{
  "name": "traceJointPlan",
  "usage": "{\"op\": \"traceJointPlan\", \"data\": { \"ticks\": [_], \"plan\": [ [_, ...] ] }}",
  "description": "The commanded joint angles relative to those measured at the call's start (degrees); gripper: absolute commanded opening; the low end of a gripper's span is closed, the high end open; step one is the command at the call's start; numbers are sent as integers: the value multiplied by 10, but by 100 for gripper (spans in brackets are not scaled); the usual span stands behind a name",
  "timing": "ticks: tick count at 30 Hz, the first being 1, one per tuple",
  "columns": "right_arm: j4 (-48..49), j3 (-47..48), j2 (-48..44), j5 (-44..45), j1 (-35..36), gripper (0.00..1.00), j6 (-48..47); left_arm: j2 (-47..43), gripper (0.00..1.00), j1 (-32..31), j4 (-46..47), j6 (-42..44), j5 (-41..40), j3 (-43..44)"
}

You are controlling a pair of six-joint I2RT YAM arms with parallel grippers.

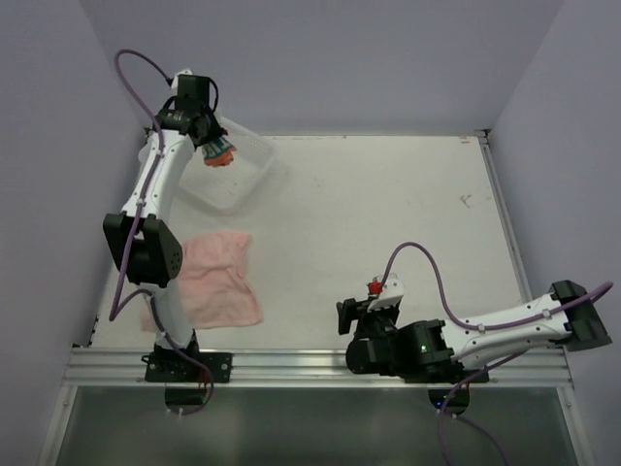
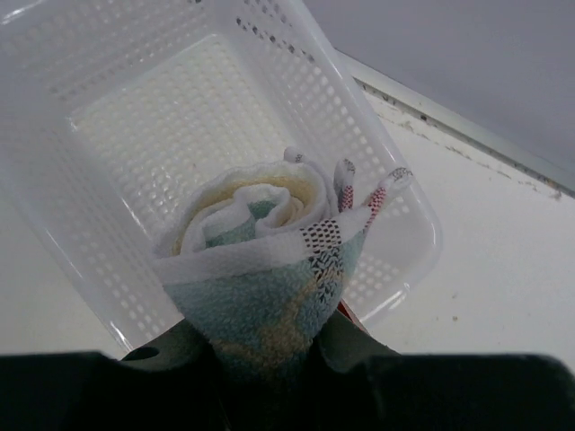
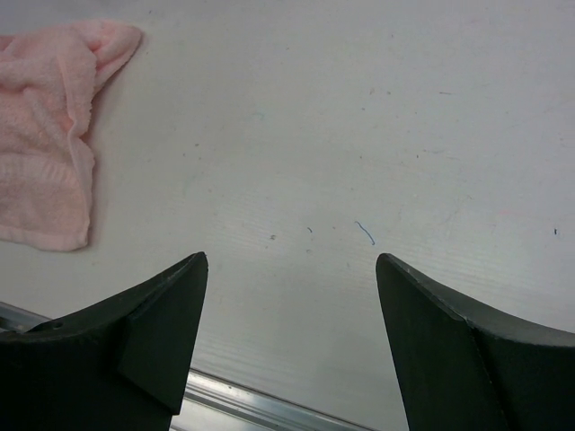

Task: Roll the towels
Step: Place the rolled towel into the container

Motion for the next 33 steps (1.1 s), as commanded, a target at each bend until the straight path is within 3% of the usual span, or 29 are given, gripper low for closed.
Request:
{"op": "traceJointPlan", "data": {
  "ticks": [1, 3, 8, 13, 21, 26, 30, 33],
  "plan": [
    [-18, -7, -11, 33, -4, 80, 23, 77, 0, 50, -48, 32, 46, 88],
    [-21, -6, -8, 28, -10, 80, 19, 134, 0, 64, -58, 36, 55, 145],
    [-39, -7, 4, 18, -25, 80, 32, 214, 0, 83, -47, 39, 78, 174],
    [-32, -21, 7, -6, -47, 80, 48, 244, 0, 84, -26, 36, 88, 133],
    [41, -48, 6, -54, -105, 80, -14, 239, 0, 82, 16, 43, 127, 35],
    [79, -56, 25, -74, -112, 80, -26, 242, 10, 78, 17, 52, 130, 19],
    [84, -46, 46, -78, -113, 81, -36, 241, 38, 77, 19, 53, 129, 15],
    [94, -46, 46, -78, -114, 81, -43, 236, 52, 77, 18, 55, 126, 11]
  ]
}}
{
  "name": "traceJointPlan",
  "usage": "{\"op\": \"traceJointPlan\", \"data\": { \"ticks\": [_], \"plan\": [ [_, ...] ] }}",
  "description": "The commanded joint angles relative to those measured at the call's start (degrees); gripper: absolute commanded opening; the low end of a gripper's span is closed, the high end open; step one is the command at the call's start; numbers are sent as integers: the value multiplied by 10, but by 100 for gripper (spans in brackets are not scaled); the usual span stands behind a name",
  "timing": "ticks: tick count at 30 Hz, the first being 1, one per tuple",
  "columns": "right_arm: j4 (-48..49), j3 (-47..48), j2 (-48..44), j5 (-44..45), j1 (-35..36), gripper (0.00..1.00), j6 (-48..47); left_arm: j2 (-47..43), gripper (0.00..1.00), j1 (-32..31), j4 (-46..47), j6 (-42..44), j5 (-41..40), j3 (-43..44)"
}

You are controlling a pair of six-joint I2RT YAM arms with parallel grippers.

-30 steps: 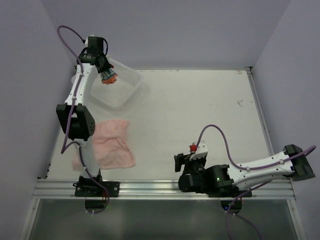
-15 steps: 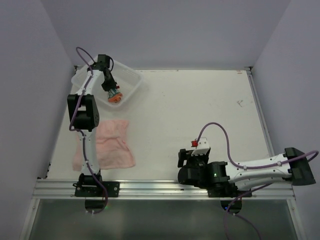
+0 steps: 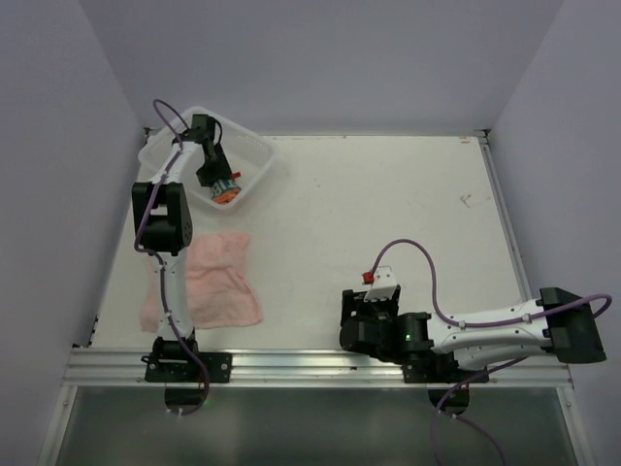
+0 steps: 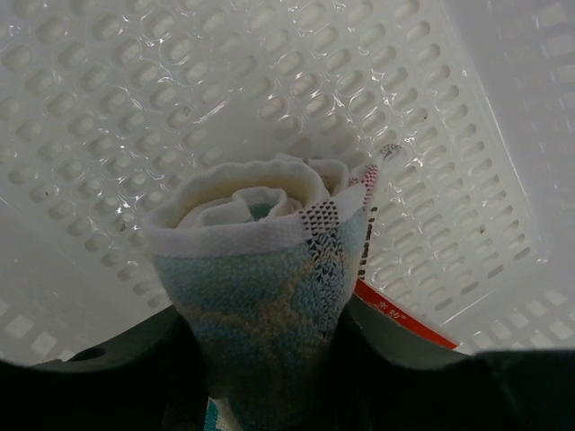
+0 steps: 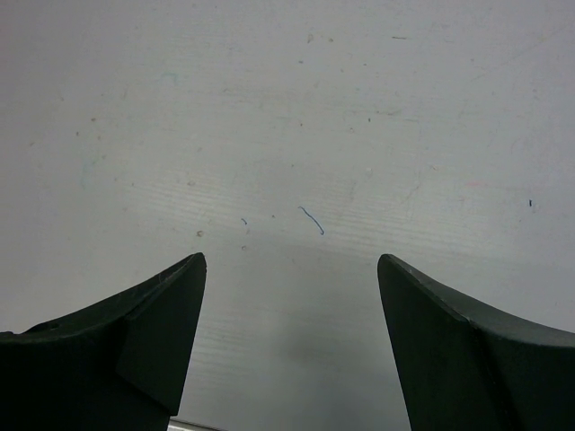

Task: Roll the towels
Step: Place the rolled towel into the container

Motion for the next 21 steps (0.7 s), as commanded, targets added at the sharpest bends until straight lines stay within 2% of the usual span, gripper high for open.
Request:
{"op": "traceJointPlan", "data": {
  "ticks": [1, 3, 14, 15, 21],
  "plan": [
    [31, 8, -3, 7, -3, 81, -8, -21, 56, -5, 7, 11, 7, -16],
    [36, 2, -7, 7, -5, 81, -10, -24, 66, -5, 7, 12, 6, -21],
    [42, -1, -25, 0, -13, 81, -21, -46, 94, -4, -1, 16, 6, 0],
    [43, 0, -25, -1, -13, 81, -21, -47, 100, -4, -7, 17, 4, 9],
    [44, 2, -31, -7, -14, 81, -26, -61, 100, -4, -25, 23, 2, 47]
  ]
}}
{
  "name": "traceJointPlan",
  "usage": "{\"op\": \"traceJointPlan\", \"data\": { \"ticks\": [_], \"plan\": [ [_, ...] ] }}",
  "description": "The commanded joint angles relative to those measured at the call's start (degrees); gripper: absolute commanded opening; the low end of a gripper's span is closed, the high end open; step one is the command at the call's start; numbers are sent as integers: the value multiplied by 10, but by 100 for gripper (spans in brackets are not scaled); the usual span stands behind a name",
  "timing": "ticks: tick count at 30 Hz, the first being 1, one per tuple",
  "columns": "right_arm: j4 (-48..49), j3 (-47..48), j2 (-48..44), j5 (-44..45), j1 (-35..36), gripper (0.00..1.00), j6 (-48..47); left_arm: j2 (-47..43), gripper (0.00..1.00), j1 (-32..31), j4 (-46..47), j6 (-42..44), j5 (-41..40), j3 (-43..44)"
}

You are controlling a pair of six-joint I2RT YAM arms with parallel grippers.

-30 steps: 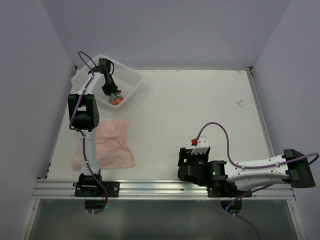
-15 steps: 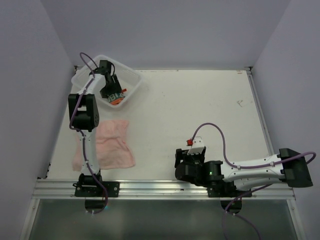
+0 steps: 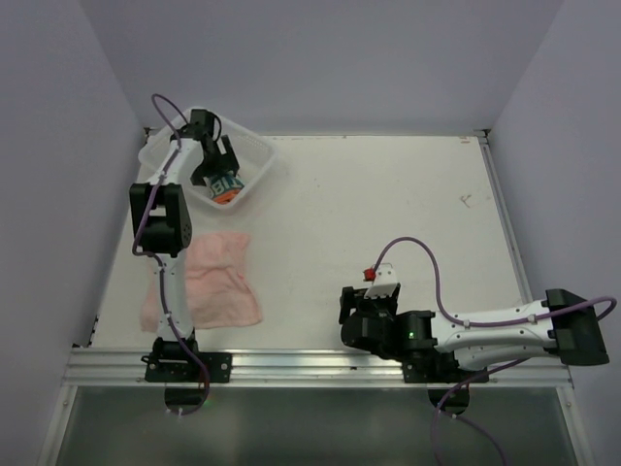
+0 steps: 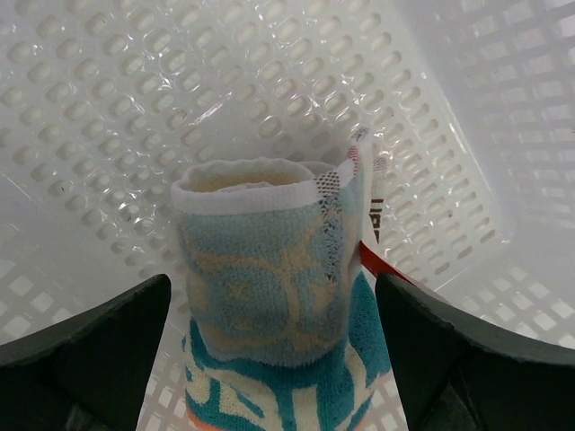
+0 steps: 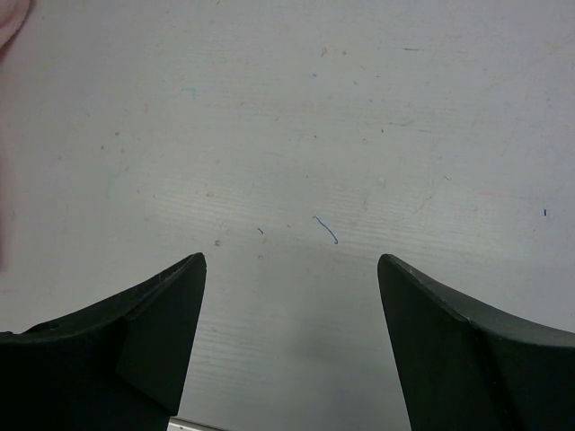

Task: Roll the towels
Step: Place the rolled towel into the container, then move the towel to the center of the board

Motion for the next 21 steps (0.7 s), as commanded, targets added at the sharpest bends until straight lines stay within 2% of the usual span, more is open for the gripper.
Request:
{"op": "traceJointPlan", "data": {
  "ticks": [1, 9, 13, 16, 17, 18, 21],
  "plan": [
    [16, 3, -16, 2, -1, 81, -4, -46, 100, -2, -19, 20, 0, 53],
    [18, 21, -15, -2, -4, 81, -32, -108, 100, -2, -38, 41, -13, 102],
    [51, 39, -12, -20, -7, 76, -92, -184, 100, -4, -46, 49, -68, 75],
    [103, 60, 13, -55, -13, 65, -151, -309, 100, -8, 13, 50, -89, -39],
    [114, 75, 41, -96, -24, 63, -160, -347, 100, -9, 60, 48, -89, -115],
    [134, 84, 57, -118, -31, 60, -165, -419, 100, -8, 82, 46, -90, -150],
    [187, 119, 137, -236, -66, 57, -171, -555, 100, -9, 151, 41, -89, -283]
  ]
}}
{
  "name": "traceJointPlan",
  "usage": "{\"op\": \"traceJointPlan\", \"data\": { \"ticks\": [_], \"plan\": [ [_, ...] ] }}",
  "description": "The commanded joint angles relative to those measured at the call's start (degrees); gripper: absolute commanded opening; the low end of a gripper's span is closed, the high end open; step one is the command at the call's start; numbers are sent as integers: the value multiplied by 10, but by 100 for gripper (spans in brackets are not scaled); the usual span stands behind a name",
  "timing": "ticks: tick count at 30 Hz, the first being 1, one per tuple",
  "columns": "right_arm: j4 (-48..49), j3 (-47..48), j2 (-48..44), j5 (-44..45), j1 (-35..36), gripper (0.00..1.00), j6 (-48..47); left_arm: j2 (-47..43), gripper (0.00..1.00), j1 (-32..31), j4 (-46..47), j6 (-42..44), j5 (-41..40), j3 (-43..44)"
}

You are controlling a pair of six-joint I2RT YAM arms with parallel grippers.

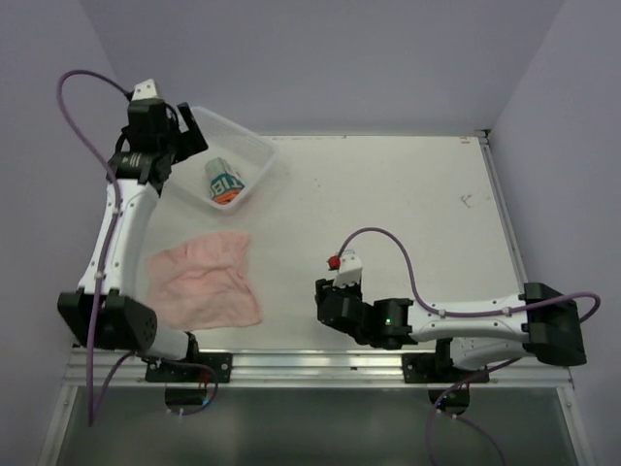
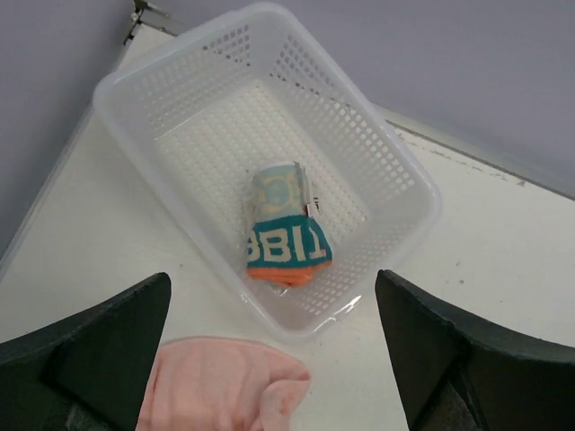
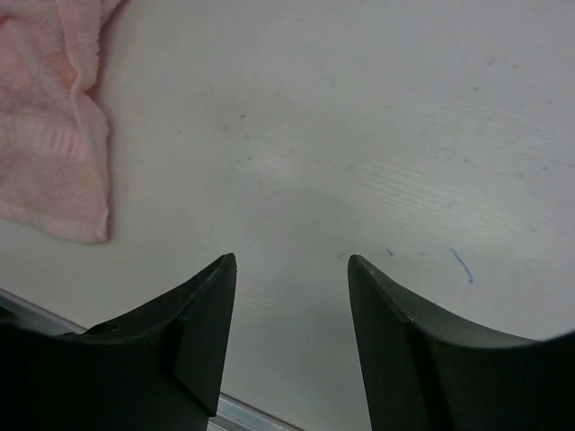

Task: Roll the towels
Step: Move the towel to the center of the board

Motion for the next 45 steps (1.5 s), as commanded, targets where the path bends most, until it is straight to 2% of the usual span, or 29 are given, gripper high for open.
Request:
{"op": "traceJointPlan", "data": {
  "ticks": [1, 2, 5, 10, 16, 21, 25, 27, 29, 30, 31, 34, 41, 44, 45],
  "plan": [
    [101, 49, 76, -143, -34, 56, -40, -151, 100, -3, 112, 7, -18, -119],
    [110, 74, 97, -165, -40, 56, -40, -181, 100, -3, 151, 11, -7, -190],
    [124, 127, 183, -233, -62, 56, -31, -301, 100, -17, 211, 8, 7, -309],
    [179, 176, 290, -328, -104, 55, -8, -343, 100, -31, 215, 5, 17, -401],
    [212, 223, 361, -401, -105, 53, 17, -381, 100, -70, 219, 21, -50, -436],
    [242, 221, 398, -420, -96, 51, 46, -408, 99, -96, 213, 26, -83, -439],
    [218, 255, 426, -420, -77, 50, 44, -416, 100, -106, 209, 27, -95, -440],
    [193, 268, 444, -415, -71, 46, 46, -419, 100, -108, 208, 27, -101, -440],
    [182, 276, 449, -409, -69, 31, 53, -420, 99, -110, 207, 26, -102, -441],
    [182, 274, 442, -397, -69, 25, 60, -420, 100, -112, 207, 26, -104, -441],
    [179, 266, 435, -388, -70, 14, 63, -421, 100, -113, 206, 26, -109, -441],
    [144, 250, 388, -353, -75, 0, 65, -421, 100, -115, 205, 25, -110, -441],
    [27, 161, 180, -329, -160, 0, 81, -420, 100, -119, 202, 24, -112, -440],
    [-10, 111, 84, -355, -243, 0, 70, -420, 100, -119, 203, 23, -108, -440],
    [-22, 89, 64, -364, -299, 0, 58, -420, 99, -119, 204, 24, -107, -441]
  ]
}}
